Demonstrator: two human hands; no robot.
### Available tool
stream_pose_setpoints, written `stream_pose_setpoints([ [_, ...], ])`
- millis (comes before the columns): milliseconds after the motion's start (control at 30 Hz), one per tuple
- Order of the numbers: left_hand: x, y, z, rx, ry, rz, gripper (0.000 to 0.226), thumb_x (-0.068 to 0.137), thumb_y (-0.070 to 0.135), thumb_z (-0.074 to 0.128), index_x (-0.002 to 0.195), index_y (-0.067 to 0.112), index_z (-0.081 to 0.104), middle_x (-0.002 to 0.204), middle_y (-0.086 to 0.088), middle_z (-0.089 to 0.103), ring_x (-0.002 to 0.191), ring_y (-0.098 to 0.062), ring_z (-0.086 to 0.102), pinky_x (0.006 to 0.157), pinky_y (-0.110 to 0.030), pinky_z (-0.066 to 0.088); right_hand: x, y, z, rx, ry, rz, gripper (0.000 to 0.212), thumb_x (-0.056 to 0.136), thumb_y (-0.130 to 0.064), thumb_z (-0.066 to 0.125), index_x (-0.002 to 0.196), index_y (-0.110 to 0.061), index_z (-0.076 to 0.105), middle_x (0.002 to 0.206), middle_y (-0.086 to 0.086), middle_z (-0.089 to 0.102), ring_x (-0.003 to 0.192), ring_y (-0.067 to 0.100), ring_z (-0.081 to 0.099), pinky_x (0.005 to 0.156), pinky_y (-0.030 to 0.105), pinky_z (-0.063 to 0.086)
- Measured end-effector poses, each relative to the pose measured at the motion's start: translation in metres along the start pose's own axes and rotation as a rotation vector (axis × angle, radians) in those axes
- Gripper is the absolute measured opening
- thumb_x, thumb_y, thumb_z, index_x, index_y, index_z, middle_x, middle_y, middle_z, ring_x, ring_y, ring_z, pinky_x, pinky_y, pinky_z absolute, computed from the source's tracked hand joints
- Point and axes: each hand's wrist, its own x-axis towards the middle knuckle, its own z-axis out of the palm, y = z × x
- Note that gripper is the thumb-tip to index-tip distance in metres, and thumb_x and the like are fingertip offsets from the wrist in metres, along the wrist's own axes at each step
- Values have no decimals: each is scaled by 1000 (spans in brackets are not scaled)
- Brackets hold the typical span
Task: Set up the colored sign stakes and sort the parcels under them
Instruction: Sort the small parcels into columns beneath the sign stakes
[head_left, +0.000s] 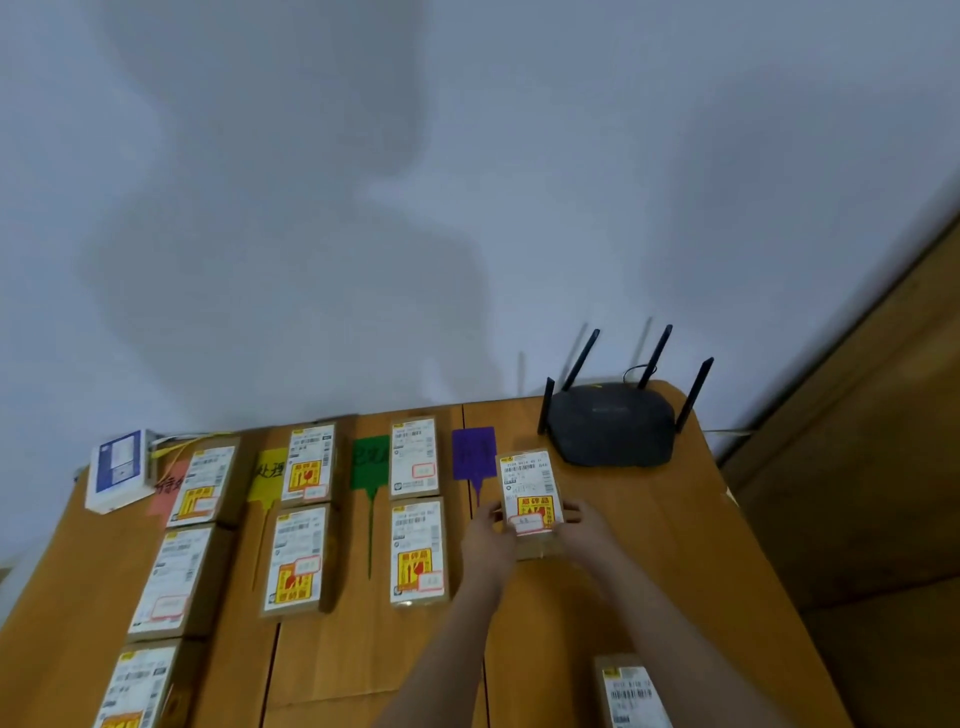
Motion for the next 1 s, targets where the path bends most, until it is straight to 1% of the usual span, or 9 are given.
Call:
stream_pose_setpoints([
  [100, 39, 7, 8, 15, 13, 38, 38, 94, 12, 59, 131, 21, 54, 115, 6, 65, 98, -8, 61, 79, -23, 54, 30, -13, -2, -29, -19, -39, 64, 82, -25, 78, 138, -22, 49, 132, 3, 59, 109, 16, 58, 81, 27, 50],
  [200, 73, 12, 11, 26, 22, 64, 37, 93, 10, 60, 128, 21, 54, 106, 8, 62, 99, -11, 63, 83, -27, 56, 59, -25, -2, -52, -39, -76, 62, 84, -20, 76, 140, -21, 49, 137, 4, 57, 120, 20, 56, 94, 35, 49],
  [267, 90, 11, 13, 7, 13, 71, 38, 92, 6, 60, 127, 20, 53, 104, 10, 61, 101, -12, 64, 85, -28, 57, 74, -27, -2, -61, -55, -86, 66, 84, -16, 75, 143, -21, 46, 140, 3, 54, 127, 21, 52, 98, 36, 47],
  [400, 106, 1, 17, -8, -5, 91, 38, 92, 3, 60, 124, 23, 56, 110, 7, 68, 103, -12, 68, 84, -29, 59, 89, -23, 5, -64, -28, -110, 68, 82, -8, 75, 142, -21, 46, 140, 4, 55, 129, 20, 51, 103, 38, 47],
  [600, 102, -9, 27, -41, 8, 114, 35, 91, 5, 62, 119, 27, 58, 103, 14, 66, 103, -9, 67, 87, -30, 59, 91, -13, 6, -50, 60, -125, 64, 85, -2, 70, 142, -18, 46, 138, 5, 57, 126, 20, 54, 95, 32, 49],
  [700, 98, -11, 30, -31, -6, 104, 37, 91, 4, 62, 124, 23, 58, 115, 6, 68, 108, -9, 65, 90, -29, 57, 89, -11, 3, -61, 51, -113, 68, 85, -3, 71, 144, -18, 43, 140, 5, 55, 128, 21, 53, 98, 35, 48],
  [767, 97, -11, 31, 11, 3, 109, 40, 92, 3, 59, 128, 21, 56, 120, 5, 65, 109, -9, 63, 87, -24, 57, 89, -10, 1, -79, 30, -118, 66, 86, 0, 68, 145, -18, 42, 140, 5, 55, 128, 21, 53, 94, 32, 48],
  [833, 95, -11, 27, 43, 2, 113, 44, 93, 2, 58, 132, 21, 53, 122, 6, 63, 110, -7, 60, 86, -22, 56, 87, -12, 2, -91, 12, -133, 63, 88, 3, 64, 144, -17, 43, 140, 5, 55, 126, 20, 54, 88, 27, 48],
  [1000, 96, -12, 21, 66, -15, 117, 45, 92, 10, 62, 131, 28, 52, 120, 8, 65, 107, -7, 62, 87, -27, 57, 89, -15, 8, -110, -8, -135, 62, 89, 1, 63, 144, -20, 43, 138, 4, 56, 123, 19, 56, 85, 26, 49],
])
